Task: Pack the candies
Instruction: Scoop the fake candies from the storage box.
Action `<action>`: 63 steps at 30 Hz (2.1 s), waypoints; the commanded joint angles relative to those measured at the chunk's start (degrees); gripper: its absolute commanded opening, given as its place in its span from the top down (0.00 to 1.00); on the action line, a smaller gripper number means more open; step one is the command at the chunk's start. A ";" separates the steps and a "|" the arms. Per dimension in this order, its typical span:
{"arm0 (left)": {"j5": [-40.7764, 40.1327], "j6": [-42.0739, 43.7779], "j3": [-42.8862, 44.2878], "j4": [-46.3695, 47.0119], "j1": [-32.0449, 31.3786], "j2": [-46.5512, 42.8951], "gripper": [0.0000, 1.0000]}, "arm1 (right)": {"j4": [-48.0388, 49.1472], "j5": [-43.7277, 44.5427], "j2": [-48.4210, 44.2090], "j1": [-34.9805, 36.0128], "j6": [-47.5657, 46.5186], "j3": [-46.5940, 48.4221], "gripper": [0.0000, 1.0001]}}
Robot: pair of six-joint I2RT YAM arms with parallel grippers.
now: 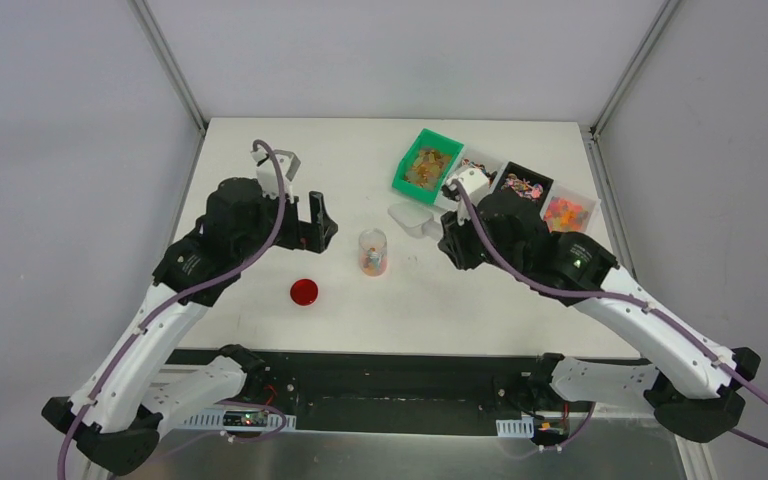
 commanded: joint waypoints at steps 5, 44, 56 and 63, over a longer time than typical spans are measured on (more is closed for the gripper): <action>-5.30 3.30 -5.76 1.70 0.35 -7.59 0.01 | -9.39 11.95 8.52 -5.92 13.31 12.94 1.00; -3.97 6.17 -13.08 2.23 0.35 -13.82 0.01 | -21.67 3.11 41.74 -26.97 32.59 35.26 1.00; -4.06 6.04 -13.39 2.23 0.35 -13.44 0.01 | -21.14 2.11 48.11 -28.14 32.09 38.44 1.00; -4.79 6.03 -13.44 2.27 0.35 -13.61 0.01 | -23.37 3.40 54.10 -28.34 31.01 42.50 1.00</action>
